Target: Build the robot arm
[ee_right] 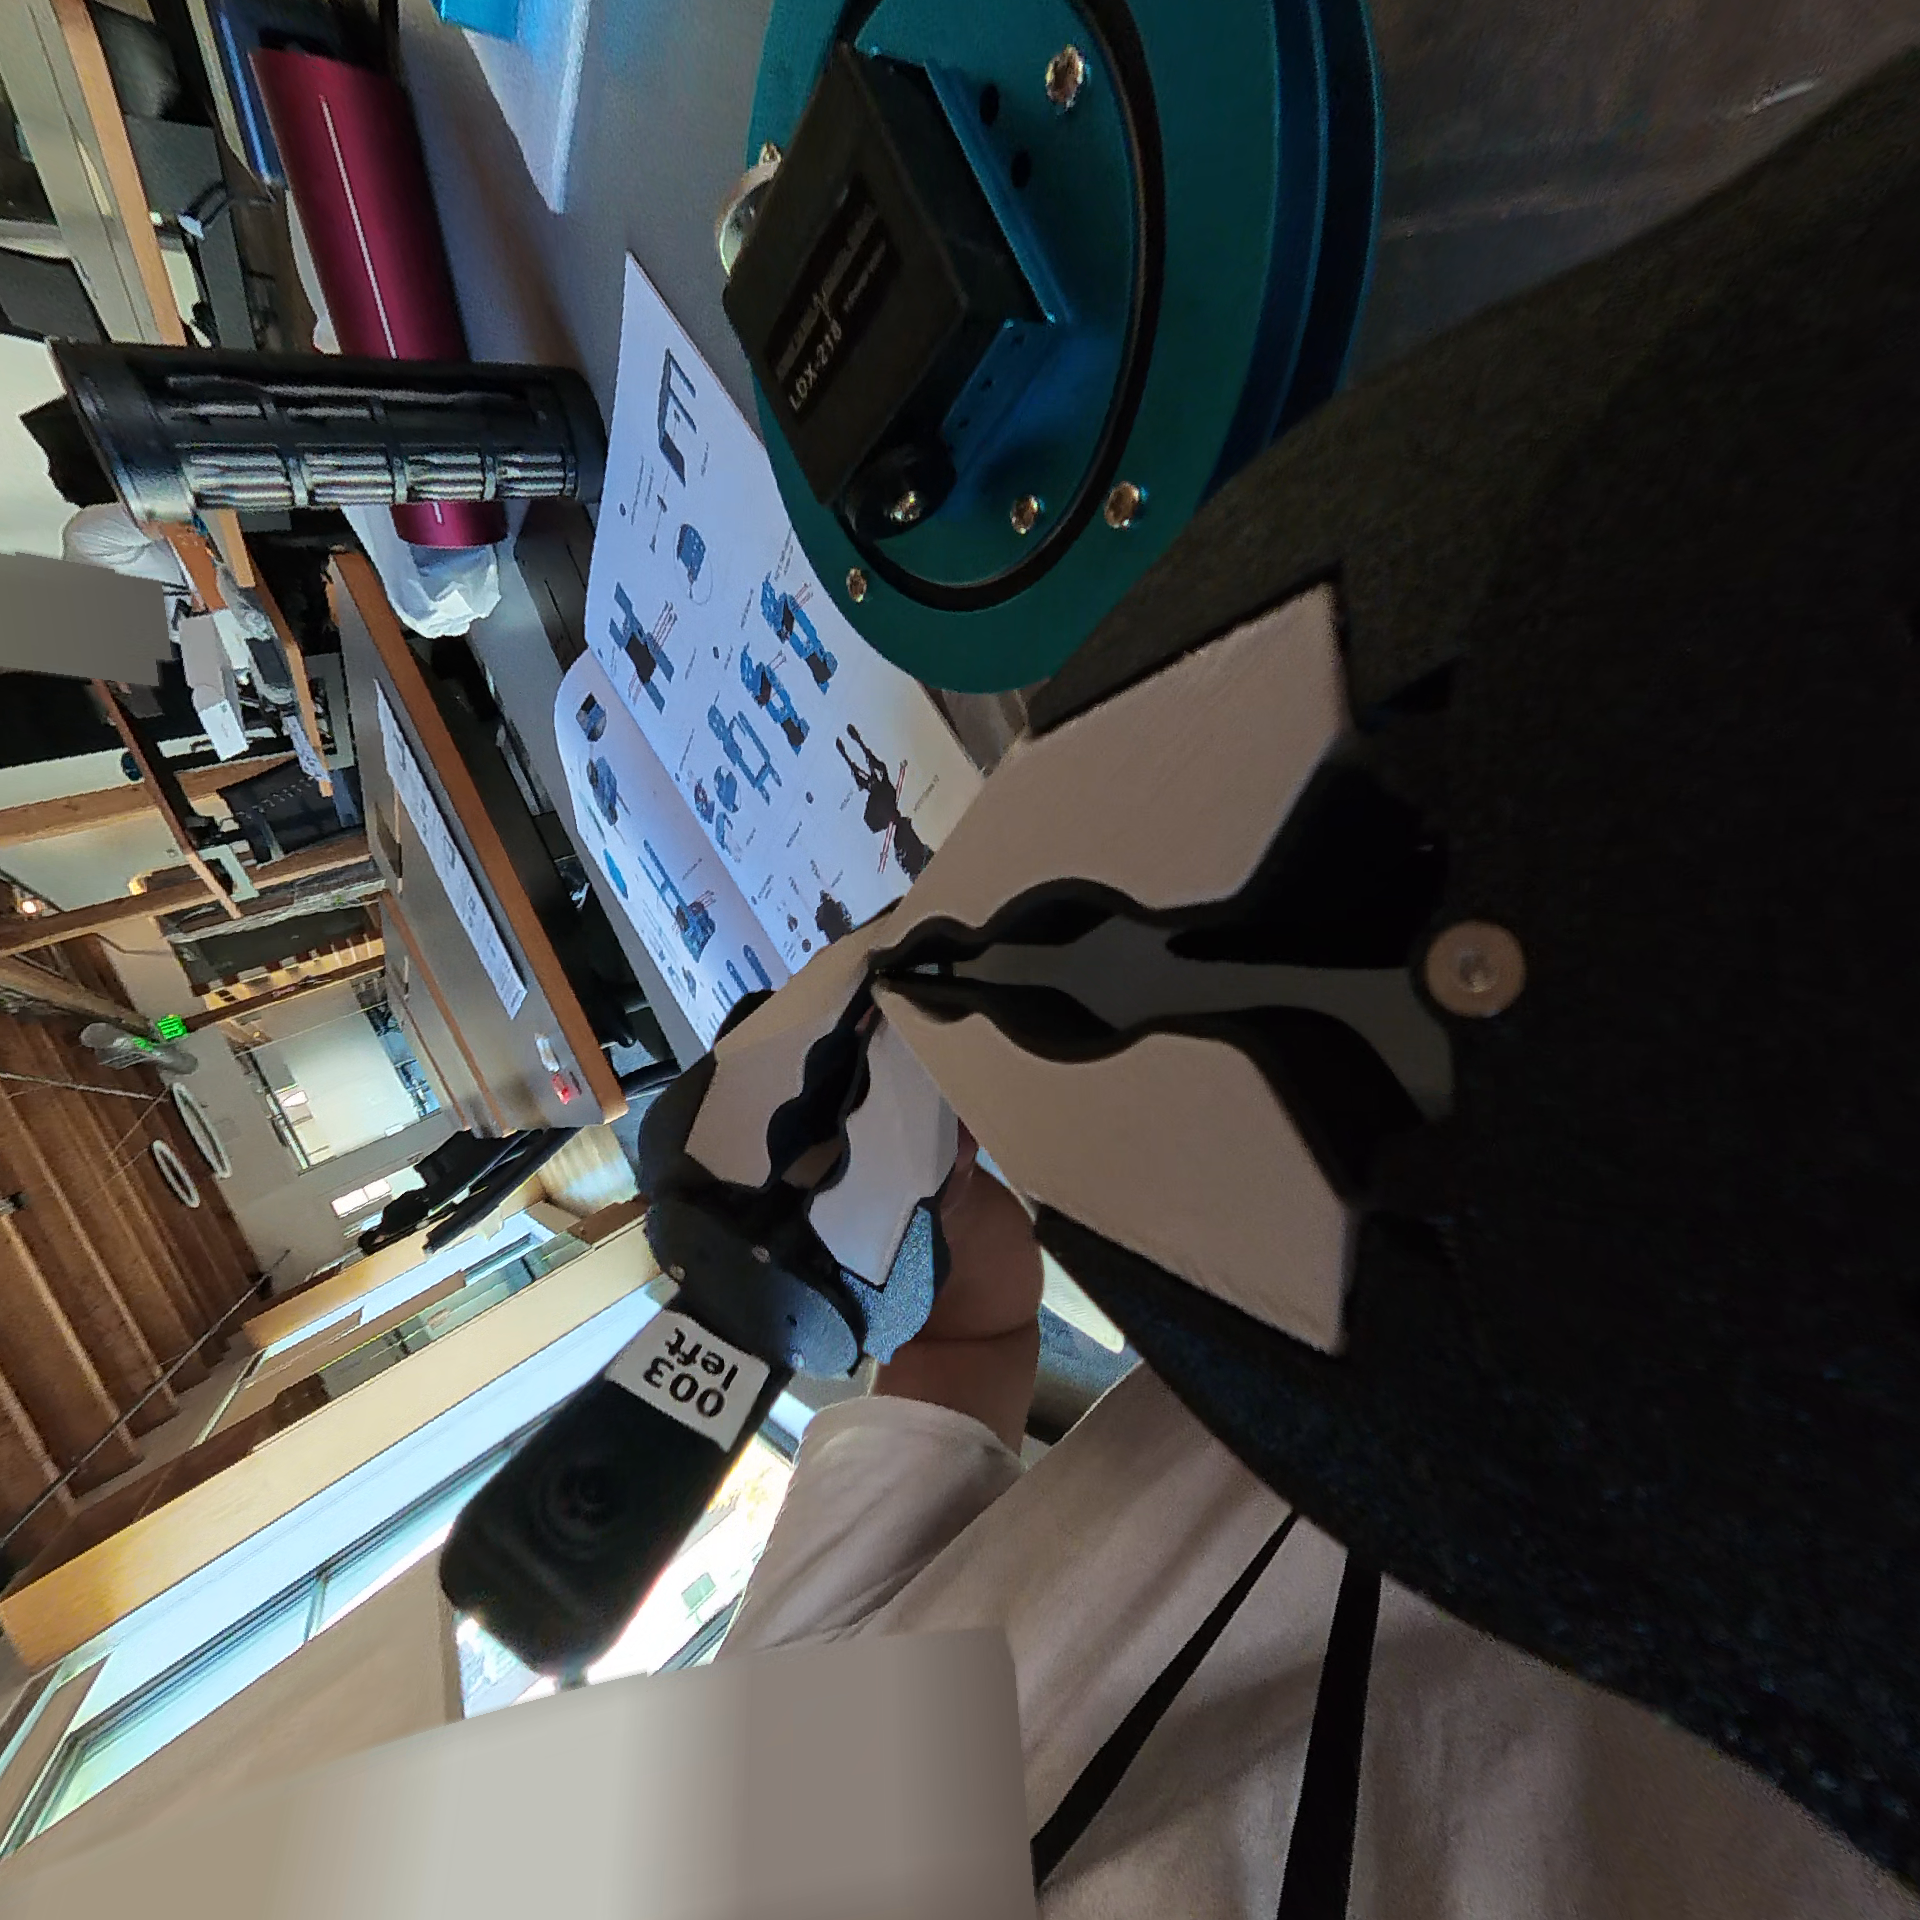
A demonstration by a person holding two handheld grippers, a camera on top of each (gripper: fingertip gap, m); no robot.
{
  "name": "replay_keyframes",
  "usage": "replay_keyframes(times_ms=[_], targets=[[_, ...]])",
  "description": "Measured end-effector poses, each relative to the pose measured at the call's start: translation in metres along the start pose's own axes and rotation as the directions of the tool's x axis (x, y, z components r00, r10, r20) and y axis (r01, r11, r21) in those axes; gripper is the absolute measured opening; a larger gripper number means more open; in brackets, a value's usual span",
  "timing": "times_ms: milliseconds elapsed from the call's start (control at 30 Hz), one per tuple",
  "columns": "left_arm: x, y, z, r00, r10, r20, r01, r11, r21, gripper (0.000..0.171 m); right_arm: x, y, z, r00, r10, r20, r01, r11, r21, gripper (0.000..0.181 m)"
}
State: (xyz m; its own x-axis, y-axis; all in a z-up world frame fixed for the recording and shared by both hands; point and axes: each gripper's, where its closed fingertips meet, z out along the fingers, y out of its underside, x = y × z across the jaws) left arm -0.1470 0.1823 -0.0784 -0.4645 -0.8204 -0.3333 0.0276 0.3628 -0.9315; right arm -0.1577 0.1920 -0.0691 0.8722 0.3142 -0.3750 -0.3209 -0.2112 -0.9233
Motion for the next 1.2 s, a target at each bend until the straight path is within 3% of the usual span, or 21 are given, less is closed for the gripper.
replay_keyframes(times_ms=[133,633,733,933,1067,1200], targets=[[0.001,0.002,-0.002,0.999,0.046,-0.003,-0.046,0.999,-0.001,0.0,0.01,0.001,-0.002,0.996,-0.038,-0.084,0.037,0.999,-0.011,0.002],[0.007,0.003,-0.002,0.999,0.035,-0.041,-0.034,0.999,0.024,0.0,0.01,0.003,-0.003,0.99,-0.05,-0.13,0.048,0.999,-0.017,0.009],[0.003,0.008,0.0,0.999,0.053,-0.013,-0.053,0.999,0.003,0.0,0.005,0.0,-0.004,0.992,-0.048,-0.116,0.048,0.999,-0.001,0.011],[0.001,0.01,0.003,0.985,0.166,0.052,-0.165,0.986,-0.026,0.0,0.011,0.007,-0.001,0.971,-0.08,-0.224,0.072,0.996,-0.043,0.011],[0.004,0.01,0.003,0.982,0.182,0.052,-0.181,0.983,-0.024,0.0,0.014,0.008,-0.003,0.975,-0.045,-0.218,0.039,0.999,-0.033,0.0],[0.002,0.016,0.006,0.987,0.155,0.048,-0.153,0.987,-0.046,0.0,0.008,0.014,0.001,0.988,-0.012,-0.153,0.006,0.999,-0.04,0.002]])
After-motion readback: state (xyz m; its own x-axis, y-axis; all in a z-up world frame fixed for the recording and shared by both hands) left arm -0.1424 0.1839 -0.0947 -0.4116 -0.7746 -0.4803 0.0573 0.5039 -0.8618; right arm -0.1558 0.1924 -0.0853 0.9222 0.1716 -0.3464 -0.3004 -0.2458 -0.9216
